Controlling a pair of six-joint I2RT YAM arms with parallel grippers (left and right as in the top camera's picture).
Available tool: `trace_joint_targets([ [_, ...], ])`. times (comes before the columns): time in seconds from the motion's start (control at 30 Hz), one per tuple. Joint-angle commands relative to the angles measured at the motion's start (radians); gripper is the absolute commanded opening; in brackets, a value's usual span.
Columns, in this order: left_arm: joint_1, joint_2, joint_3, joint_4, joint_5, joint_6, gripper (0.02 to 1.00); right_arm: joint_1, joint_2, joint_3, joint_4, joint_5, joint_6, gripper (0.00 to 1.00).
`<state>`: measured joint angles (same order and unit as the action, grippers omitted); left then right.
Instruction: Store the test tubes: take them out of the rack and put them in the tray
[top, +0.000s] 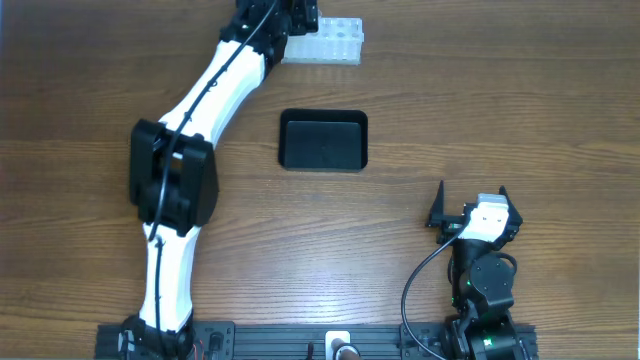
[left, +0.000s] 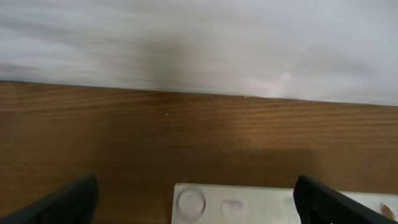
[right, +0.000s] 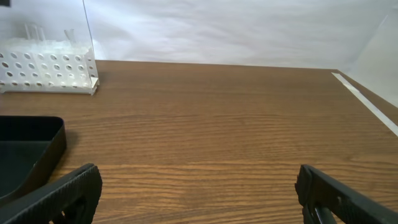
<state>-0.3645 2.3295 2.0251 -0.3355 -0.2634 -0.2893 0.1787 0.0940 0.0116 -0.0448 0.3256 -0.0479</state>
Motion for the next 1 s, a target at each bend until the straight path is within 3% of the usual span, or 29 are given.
trace_joint_targets([
  [0.03,0.013,0.067,0.072,-0.005,-0.019,-0.014,0.998,-0.005,-0.010,-0.006,-0.001,0.012,0.006,0.991],
  [0.37,0.030,0.087,0.074,-0.021,-0.018,-0.041,0.993,-0.005,-0.010,-0.006,-0.001,0.013,0.006,0.993],
  [0.6,0.028,0.087,0.074,-0.021,-0.018,-0.041,0.818,-0.005,-0.010,-0.006,-0.001,0.012,0.006,0.993],
  [0.77,0.023,0.087,0.074,-0.021,-0.007,-0.041,0.761,-0.005,-0.010,-0.006,-0.001,0.012,0.006,0.993],
  [1.0,0.018,0.087,0.074,-0.021,-0.005,-0.042,0.610,-0.005,-0.010,-0.006,-0.001,0.012,0.006,0.991],
])
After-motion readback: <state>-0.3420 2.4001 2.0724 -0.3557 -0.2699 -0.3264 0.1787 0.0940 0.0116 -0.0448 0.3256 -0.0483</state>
